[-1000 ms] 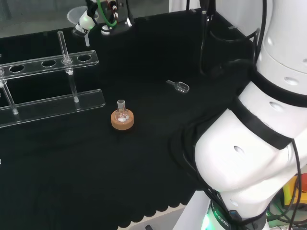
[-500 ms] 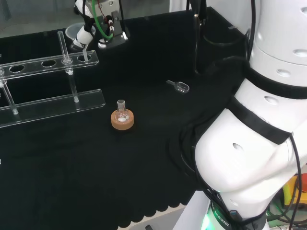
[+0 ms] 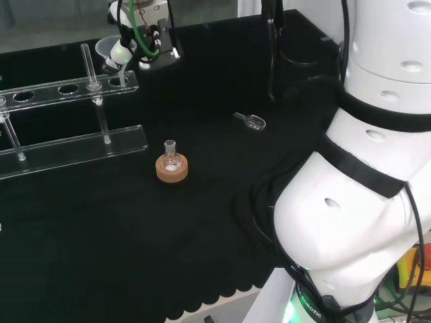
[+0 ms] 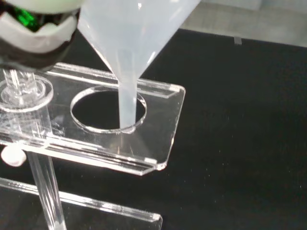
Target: Put the funnel back on the funnel stand.
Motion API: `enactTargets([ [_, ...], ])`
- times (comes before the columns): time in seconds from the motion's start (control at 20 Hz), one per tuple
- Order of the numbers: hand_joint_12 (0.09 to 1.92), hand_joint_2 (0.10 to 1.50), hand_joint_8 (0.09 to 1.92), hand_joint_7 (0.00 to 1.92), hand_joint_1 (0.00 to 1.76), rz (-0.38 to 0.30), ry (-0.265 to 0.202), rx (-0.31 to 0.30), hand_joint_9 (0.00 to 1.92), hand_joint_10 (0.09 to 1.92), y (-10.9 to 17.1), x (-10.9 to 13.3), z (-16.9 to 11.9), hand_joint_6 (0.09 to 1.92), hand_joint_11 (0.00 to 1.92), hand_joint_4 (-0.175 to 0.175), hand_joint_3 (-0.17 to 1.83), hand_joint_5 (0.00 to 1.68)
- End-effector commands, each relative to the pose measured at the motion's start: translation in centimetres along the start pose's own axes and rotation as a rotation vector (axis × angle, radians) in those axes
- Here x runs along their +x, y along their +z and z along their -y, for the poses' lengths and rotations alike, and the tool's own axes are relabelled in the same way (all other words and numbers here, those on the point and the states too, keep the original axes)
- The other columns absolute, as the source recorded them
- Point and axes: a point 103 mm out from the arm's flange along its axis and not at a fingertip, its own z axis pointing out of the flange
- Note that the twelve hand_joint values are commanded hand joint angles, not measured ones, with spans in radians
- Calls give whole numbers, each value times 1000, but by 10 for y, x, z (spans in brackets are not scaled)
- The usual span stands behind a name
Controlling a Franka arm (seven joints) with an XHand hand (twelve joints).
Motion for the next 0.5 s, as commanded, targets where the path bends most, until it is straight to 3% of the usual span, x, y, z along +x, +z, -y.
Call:
enactTargets([
  [0.05,714,544,113,793,731,-1,-29,108,360,561,14,-7,-5,87,0,-4,404,410],
  [0.25,514,580,87,653,662,4,-47,138,234,648,18,-6,-4,87,0,-1,320,323],
  [0.5,331,599,87,537,608,8,-46,129,130,704,15,-9,0,87,0,-1,272,238],
])
